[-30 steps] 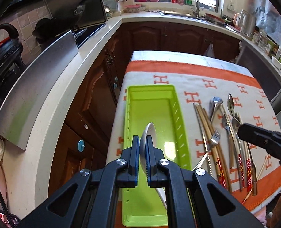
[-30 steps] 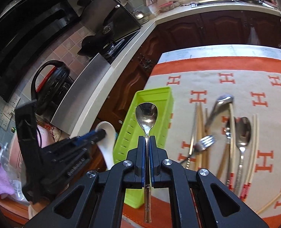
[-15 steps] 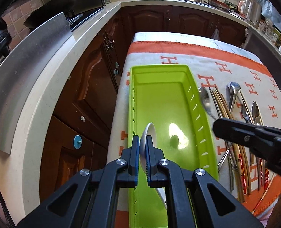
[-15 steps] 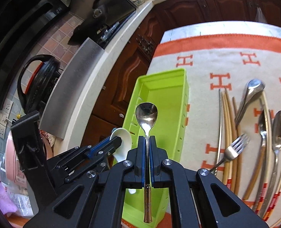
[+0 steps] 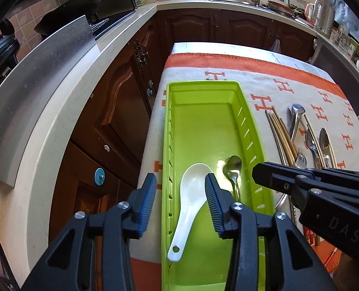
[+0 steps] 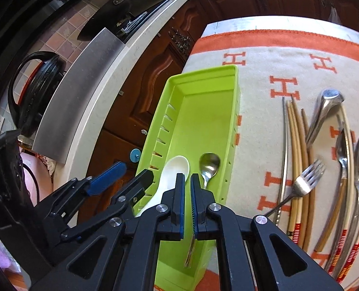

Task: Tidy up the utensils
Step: 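Release the teaspoon into the green tray with the right tool while the left releases the white spoon, then lift both open tools out of the tray back toward the utensils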

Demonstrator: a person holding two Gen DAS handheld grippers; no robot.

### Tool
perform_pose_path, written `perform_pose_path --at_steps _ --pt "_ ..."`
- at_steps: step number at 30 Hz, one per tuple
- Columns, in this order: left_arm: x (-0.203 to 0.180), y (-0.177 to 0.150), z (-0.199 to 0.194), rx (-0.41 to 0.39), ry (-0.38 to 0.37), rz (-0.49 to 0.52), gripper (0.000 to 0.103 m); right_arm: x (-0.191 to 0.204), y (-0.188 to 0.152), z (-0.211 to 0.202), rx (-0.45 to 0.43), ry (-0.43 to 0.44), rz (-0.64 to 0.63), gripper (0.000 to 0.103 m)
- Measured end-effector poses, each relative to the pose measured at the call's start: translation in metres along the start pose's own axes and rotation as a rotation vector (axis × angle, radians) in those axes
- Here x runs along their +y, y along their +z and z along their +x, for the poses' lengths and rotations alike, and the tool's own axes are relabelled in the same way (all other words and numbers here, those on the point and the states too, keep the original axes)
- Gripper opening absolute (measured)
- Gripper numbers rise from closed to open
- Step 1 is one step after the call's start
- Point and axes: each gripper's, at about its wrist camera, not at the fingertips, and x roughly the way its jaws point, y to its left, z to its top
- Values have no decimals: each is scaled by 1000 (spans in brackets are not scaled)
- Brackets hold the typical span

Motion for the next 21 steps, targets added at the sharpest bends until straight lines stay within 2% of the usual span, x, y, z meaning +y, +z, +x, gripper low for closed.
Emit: perform_pose_path --at_steps 4,14,21 --pt "1 -4 -11 -6 9 -5 48 1 -4 -14 -17 -16 -11 9" --pt "-4 -13 -41 -47 -1 -7 49 -12 -16 -58 -82 -66 -22 17" --pt "-13 -18 -57 -67 -57 -26 49 -24 -27 -94 -141 -84 -13 27"
